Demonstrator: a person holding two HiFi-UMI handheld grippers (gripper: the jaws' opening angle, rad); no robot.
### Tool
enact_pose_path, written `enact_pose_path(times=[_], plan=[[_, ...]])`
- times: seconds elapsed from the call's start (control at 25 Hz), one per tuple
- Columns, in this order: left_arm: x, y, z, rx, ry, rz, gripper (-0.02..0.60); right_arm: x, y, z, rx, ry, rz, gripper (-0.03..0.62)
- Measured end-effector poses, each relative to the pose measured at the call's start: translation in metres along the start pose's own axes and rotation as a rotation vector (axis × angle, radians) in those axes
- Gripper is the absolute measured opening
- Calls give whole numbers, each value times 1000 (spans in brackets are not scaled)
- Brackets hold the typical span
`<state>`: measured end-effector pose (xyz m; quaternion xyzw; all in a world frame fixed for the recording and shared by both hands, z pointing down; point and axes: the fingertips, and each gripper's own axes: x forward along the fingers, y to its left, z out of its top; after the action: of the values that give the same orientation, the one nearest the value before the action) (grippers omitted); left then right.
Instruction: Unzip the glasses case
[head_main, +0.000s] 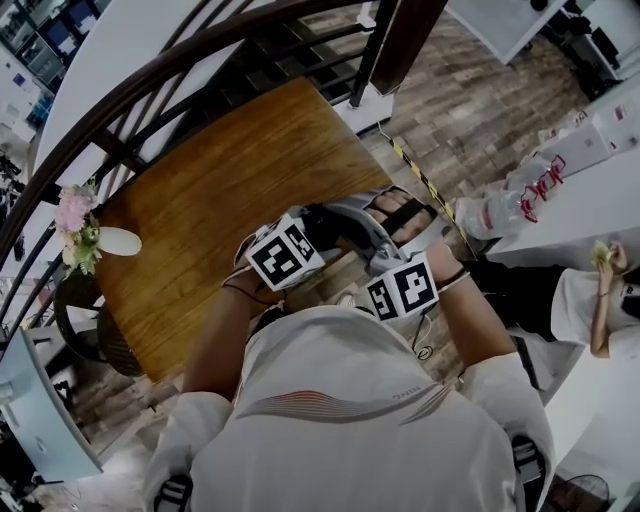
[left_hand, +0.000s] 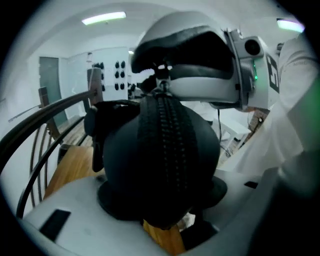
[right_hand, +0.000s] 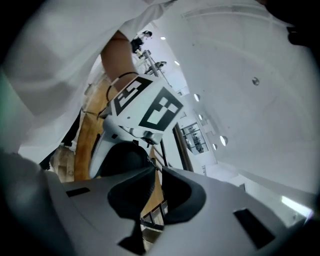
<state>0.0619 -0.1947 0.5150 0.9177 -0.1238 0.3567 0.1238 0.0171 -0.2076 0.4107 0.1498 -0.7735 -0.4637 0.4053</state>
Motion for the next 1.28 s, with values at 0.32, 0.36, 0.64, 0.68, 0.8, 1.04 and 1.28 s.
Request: enact_pose_path(times=[0.32,0.36,0.64,0.68,0.8,1.04,1.28], plan=[[-89,67,71,-96,-518,417,259,-31,-80,-57,670,-45,-362,61],[-105,73,74,-113,-567,463,259,-33,-85,-67,758,-52,-388,54],[-200,95,73,-211,-814,726,259,-49,-80,-130,1200,-75,-479,51],[-206,96,70,-221,-822,746,259,-52,-79,-136,1240,-83,-494,51],[-213,98,62,-240,-819,776,259,-59,-77,-146,1290,-87,-533,51],[-207,97,57,-257,-807,772,259,-58,-75,-142,1269,-84,-525,51],[-200,97,56,-269,-800,752,259,-54,-73,-138,1264,-85,-513,51]])
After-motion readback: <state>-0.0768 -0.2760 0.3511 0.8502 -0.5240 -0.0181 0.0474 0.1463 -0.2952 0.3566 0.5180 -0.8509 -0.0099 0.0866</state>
